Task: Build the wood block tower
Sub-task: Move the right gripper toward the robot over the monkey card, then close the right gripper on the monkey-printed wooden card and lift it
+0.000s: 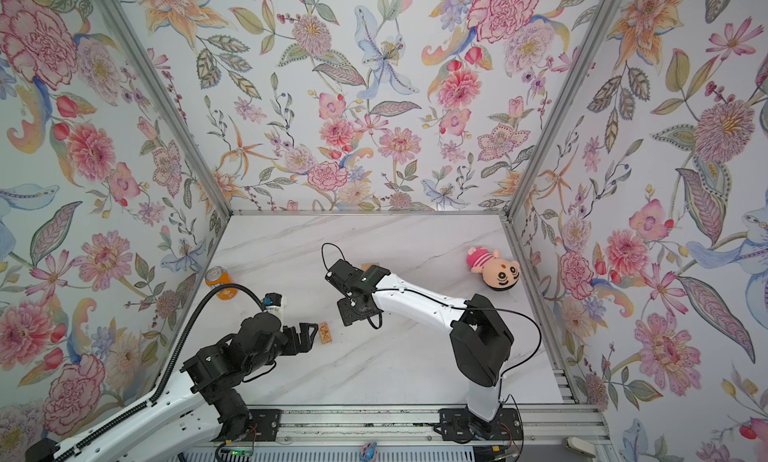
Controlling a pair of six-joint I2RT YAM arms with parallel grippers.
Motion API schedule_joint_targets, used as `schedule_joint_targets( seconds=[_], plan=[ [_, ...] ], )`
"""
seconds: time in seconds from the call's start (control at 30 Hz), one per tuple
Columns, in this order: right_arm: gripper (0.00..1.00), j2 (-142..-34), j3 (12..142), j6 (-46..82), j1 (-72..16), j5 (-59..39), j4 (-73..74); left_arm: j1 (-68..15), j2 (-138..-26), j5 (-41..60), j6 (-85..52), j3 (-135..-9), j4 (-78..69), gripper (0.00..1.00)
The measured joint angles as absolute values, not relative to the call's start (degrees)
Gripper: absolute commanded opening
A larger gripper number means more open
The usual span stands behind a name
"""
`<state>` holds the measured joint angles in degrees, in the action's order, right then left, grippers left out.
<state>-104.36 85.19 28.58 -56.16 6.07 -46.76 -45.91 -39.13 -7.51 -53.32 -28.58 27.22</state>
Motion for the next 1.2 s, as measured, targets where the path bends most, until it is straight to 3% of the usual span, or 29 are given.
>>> schedule_joint_targets(
  seconds=[0.67,1.2],
  plan=[
    [0.64,-119.11,93.45,29.89,-60.93,0.51,-40.91,-45.95,-31.99,-11.0,-61.58,-24.27,33.67,0.99],
    [0.47,-124.22,96.38,30.68,-62.22,-1.08,-40.88,-45.95,-31.81,-11.11,-61.98,-22.81,33.85,0.99]
  ],
)
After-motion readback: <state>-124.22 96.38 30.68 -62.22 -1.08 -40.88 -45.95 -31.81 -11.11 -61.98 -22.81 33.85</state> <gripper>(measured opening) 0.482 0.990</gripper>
